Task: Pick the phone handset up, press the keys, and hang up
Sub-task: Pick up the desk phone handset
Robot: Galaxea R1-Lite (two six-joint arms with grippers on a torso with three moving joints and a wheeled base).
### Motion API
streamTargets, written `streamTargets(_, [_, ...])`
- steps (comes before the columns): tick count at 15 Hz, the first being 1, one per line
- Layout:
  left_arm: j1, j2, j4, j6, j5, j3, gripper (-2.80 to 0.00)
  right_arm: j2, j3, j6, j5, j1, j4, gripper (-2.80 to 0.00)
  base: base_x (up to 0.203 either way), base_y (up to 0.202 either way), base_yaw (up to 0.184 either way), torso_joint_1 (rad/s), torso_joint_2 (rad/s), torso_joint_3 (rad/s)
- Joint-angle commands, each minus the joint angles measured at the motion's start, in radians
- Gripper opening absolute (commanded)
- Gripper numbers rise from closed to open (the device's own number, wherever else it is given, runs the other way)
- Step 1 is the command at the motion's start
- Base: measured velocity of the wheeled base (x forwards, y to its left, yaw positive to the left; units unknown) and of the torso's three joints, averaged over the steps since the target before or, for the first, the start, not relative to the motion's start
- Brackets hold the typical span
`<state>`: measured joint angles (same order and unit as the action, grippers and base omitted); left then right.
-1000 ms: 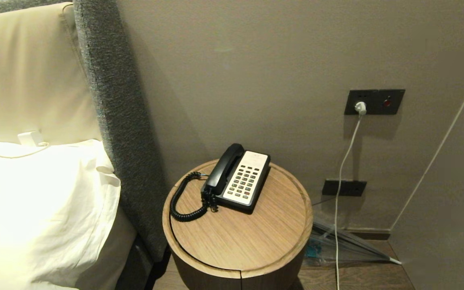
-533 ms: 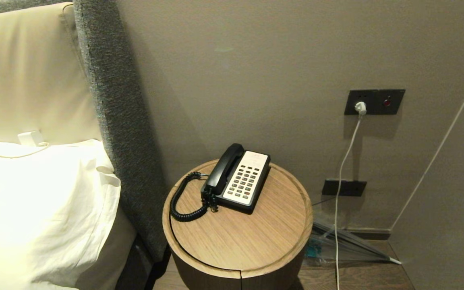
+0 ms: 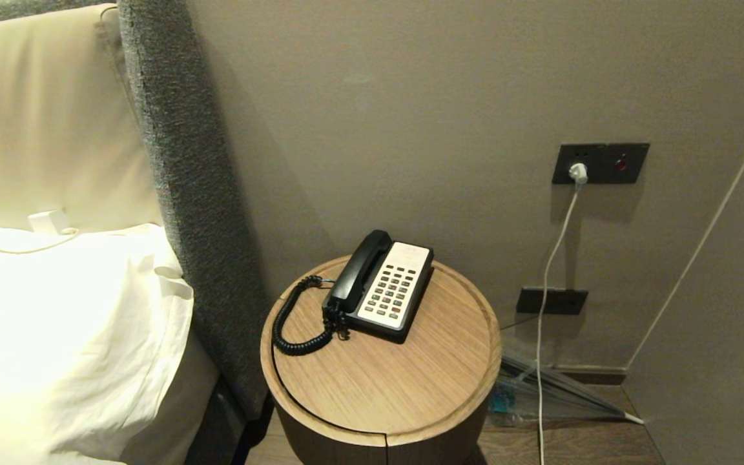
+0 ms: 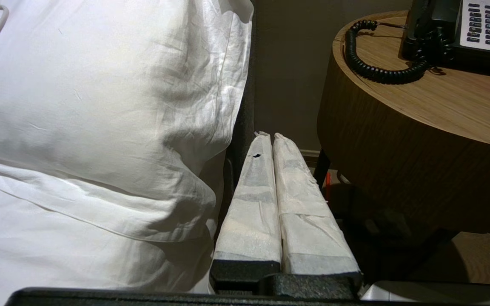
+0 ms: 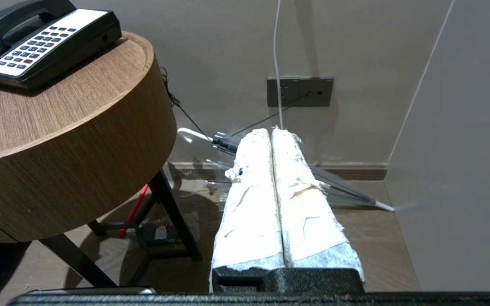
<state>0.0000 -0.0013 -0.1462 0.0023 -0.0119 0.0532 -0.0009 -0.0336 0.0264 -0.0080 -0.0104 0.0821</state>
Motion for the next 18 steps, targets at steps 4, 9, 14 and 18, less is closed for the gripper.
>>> streamTargets(4, [0.0,0.001,-0.001,-0.001,0.0,0.0,-2.8,-0.001,0.0,0.0,0.0,0.0,0.001,-2.8,0.0,0.0,0.0,0.002,0.0,-0.118])
streamTargets(9, [0.0,0.0,-0.001,0.004,0.0,0.0,-2.8,-0.001,0.0,0.0,0.0,0.0,0.001,-2.8,0.0,0.0,0.0,0.002,0.0,-0.191])
streamTargets(14, [0.0,0.001,-0.001,-0.001,0.0,0.0,-2.8,-0.001,0.0,0.0,0.0,0.0,0.001,-2.8,0.0,0.0,0.0,0.0,0.0,-0.201])
streamTargets(18, [0.0,0.001,-0.001,0.001,0.0,0.0,-2.8,-0.001,0.0,0.0,0.0,0.0,0.001,-2.8,0.0,0.0,0.0,0.002,0.0,-0.193])
